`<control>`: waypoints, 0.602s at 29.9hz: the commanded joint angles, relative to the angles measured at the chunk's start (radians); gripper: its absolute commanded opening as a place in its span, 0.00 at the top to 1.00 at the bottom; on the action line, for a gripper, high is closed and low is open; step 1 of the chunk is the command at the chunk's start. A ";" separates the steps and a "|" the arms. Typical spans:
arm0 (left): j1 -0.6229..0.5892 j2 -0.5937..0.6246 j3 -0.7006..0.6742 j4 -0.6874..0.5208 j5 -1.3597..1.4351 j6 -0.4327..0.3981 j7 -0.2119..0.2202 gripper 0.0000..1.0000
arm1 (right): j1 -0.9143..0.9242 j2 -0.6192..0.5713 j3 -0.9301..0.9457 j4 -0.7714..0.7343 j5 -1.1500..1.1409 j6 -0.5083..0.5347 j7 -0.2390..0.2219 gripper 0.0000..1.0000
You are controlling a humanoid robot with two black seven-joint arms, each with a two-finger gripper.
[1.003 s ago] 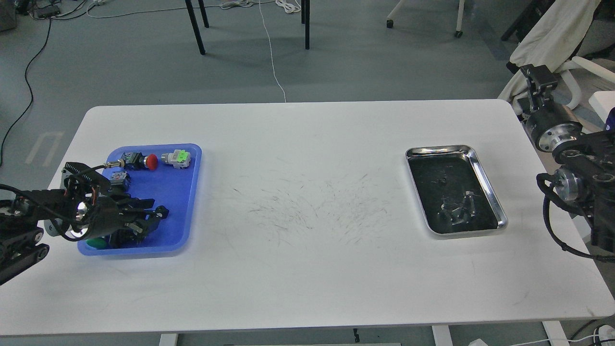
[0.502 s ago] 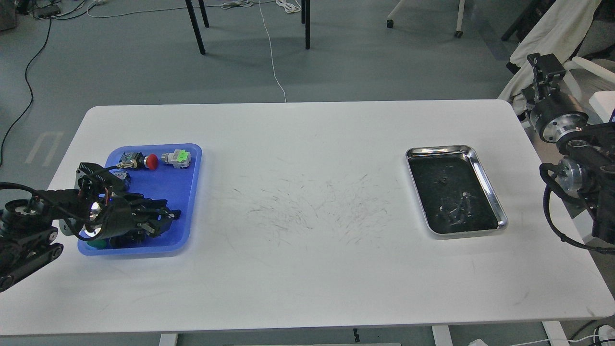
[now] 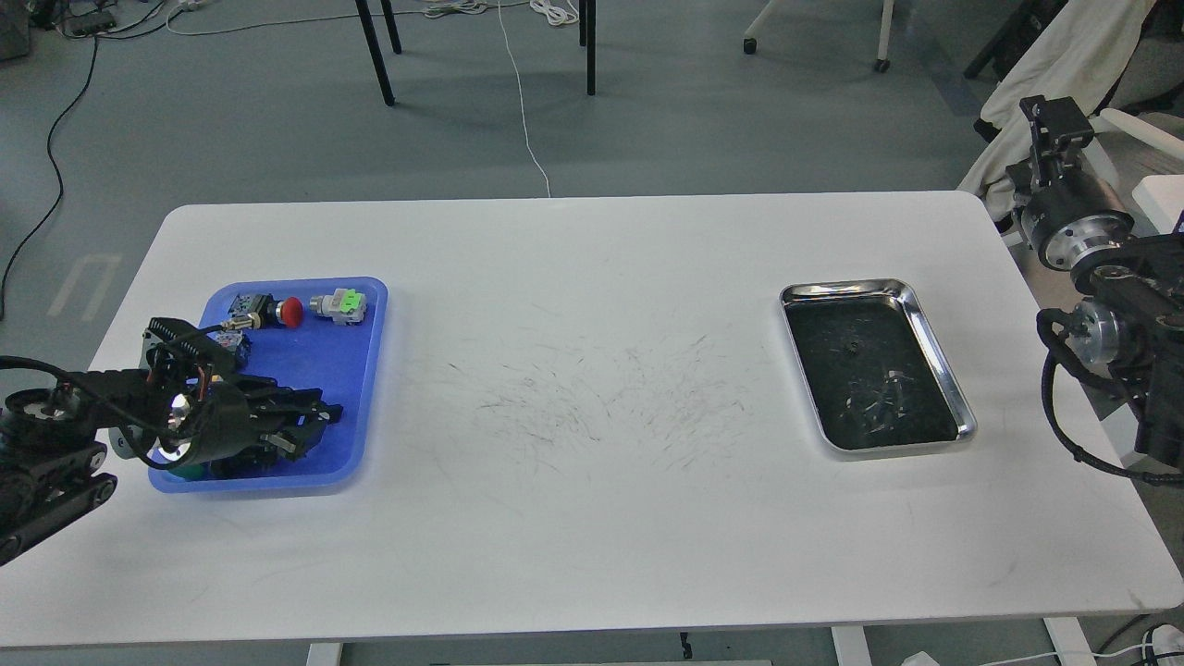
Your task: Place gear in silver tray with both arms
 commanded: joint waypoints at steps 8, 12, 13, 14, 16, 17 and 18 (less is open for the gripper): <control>-0.005 0.015 0.000 -0.001 0.002 0.000 0.000 0.83 | 0.000 0.004 -0.001 -0.001 0.000 -0.002 0.000 0.12; -0.008 0.021 -0.002 -0.006 0.001 0.000 0.000 0.84 | -0.002 0.004 -0.001 -0.001 0.000 -0.002 0.000 0.12; -0.010 0.021 -0.003 -0.007 -0.001 0.000 0.000 0.84 | -0.003 0.004 -0.001 -0.001 -0.001 -0.003 0.000 0.12; -0.010 0.021 -0.005 -0.007 -0.001 0.000 0.000 0.84 | -0.003 0.004 -0.001 -0.001 0.000 -0.002 0.000 0.12; -0.011 0.031 -0.005 -0.009 -0.001 0.000 0.000 0.84 | -0.006 0.004 -0.001 -0.003 0.000 -0.002 0.000 0.12; -0.011 0.039 -0.005 -0.009 -0.001 0.000 0.000 0.84 | -0.006 0.002 -0.001 -0.003 0.000 -0.002 0.002 0.12; -0.013 0.048 -0.006 -0.012 -0.005 0.000 0.000 0.86 | -0.008 0.004 -0.001 -0.003 -0.001 -0.002 0.002 0.12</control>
